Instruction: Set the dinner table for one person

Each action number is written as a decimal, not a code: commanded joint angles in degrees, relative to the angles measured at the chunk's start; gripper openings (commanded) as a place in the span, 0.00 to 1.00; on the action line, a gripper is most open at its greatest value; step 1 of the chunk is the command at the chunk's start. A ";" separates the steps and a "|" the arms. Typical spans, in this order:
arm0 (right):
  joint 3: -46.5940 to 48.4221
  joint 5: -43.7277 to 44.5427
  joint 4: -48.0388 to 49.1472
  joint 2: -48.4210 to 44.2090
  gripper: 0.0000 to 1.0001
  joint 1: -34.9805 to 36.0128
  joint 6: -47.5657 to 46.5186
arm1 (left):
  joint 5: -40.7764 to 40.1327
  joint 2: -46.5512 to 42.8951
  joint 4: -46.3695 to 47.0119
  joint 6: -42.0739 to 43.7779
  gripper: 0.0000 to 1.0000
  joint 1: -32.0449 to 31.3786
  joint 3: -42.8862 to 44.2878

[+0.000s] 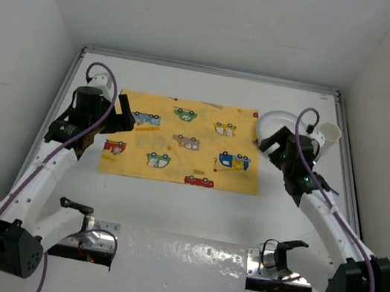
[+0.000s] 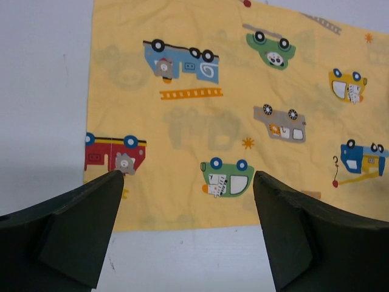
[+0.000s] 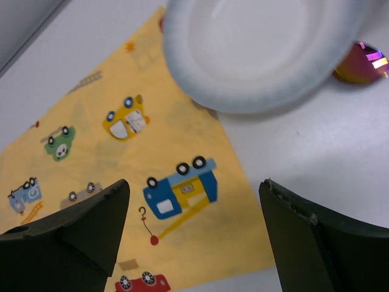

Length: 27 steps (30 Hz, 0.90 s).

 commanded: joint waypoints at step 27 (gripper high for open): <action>-12.89 3.23 36.84 22.70 0.76 -9.14 41.92 | -1.83 2.35 -2.74 0.98 0.89 -0.96 4.35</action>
